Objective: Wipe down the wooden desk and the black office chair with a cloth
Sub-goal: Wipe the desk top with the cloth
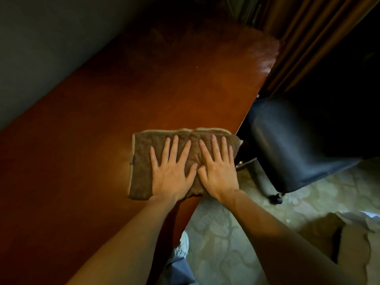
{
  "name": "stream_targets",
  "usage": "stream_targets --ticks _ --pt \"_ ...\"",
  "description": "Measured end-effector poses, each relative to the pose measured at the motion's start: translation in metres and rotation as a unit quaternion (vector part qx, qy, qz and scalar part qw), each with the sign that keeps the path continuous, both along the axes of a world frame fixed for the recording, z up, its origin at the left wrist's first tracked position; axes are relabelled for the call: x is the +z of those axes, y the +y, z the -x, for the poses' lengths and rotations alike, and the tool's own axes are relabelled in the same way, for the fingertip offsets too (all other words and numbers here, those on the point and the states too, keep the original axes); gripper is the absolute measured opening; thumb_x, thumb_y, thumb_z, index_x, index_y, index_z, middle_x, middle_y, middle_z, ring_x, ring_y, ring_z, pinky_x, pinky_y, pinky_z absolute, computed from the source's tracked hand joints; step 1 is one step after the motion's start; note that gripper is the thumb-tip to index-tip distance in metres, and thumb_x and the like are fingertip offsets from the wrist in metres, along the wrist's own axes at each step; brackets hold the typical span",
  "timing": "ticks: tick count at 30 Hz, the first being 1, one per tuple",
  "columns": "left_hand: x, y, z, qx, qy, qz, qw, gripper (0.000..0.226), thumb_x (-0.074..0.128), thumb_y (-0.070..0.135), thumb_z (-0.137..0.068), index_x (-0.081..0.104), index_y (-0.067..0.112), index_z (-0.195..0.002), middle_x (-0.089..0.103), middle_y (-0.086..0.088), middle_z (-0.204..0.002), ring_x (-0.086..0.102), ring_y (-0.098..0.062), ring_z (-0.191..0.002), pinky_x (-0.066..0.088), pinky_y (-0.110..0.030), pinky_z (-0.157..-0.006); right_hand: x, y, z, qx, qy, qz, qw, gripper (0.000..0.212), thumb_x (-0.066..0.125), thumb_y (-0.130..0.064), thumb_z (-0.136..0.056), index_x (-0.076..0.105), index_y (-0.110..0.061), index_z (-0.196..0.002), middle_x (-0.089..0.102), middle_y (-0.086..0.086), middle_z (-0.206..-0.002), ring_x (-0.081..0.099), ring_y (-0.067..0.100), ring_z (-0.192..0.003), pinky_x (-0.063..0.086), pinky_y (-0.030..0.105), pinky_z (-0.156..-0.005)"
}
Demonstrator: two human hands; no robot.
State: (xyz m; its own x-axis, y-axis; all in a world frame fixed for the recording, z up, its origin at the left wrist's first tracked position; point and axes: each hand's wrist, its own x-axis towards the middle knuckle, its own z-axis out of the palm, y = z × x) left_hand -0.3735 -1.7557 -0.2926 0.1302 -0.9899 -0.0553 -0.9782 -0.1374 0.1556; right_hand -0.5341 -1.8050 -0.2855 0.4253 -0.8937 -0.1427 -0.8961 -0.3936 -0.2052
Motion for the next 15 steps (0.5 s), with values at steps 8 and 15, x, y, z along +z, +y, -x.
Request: stream_targets --ticks 8,15 --pt "0.007 0.1 0.011 0.1 0.008 -0.037 0.994 0.074 0.009 0.071 -0.098 -0.004 0.038 -0.163 -0.003 -0.002 -0.174 -0.01 -0.024 -0.16 -0.009 -0.063 -0.123 0.01 0.042 -0.002 0.166 0.087 -0.019 0.982 0.07 0.009 -0.061 -0.099 -0.019 -0.035 -0.157 -0.022 0.006 -0.167 -0.03 0.032 -0.15 -0.017 0.049 -0.122" --pt "0.018 0.136 0.005 0.084 -0.001 -0.067 0.994 0.075 0.002 0.073 -0.095 -0.007 0.041 -0.162 -0.013 -0.002 -0.173 -0.018 -0.022 -0.158 -0.017 -0.069 -0.118 0.018 0.09 -0.014 0.053 0.028 -0.011 0.998 0.072 0.014 -0.062 -0.096 0.0 -0.036 -0.162 -0.011 0.011 -0.169 -0.023 0.032 -0.154 -0.009 0.052 -0.125"
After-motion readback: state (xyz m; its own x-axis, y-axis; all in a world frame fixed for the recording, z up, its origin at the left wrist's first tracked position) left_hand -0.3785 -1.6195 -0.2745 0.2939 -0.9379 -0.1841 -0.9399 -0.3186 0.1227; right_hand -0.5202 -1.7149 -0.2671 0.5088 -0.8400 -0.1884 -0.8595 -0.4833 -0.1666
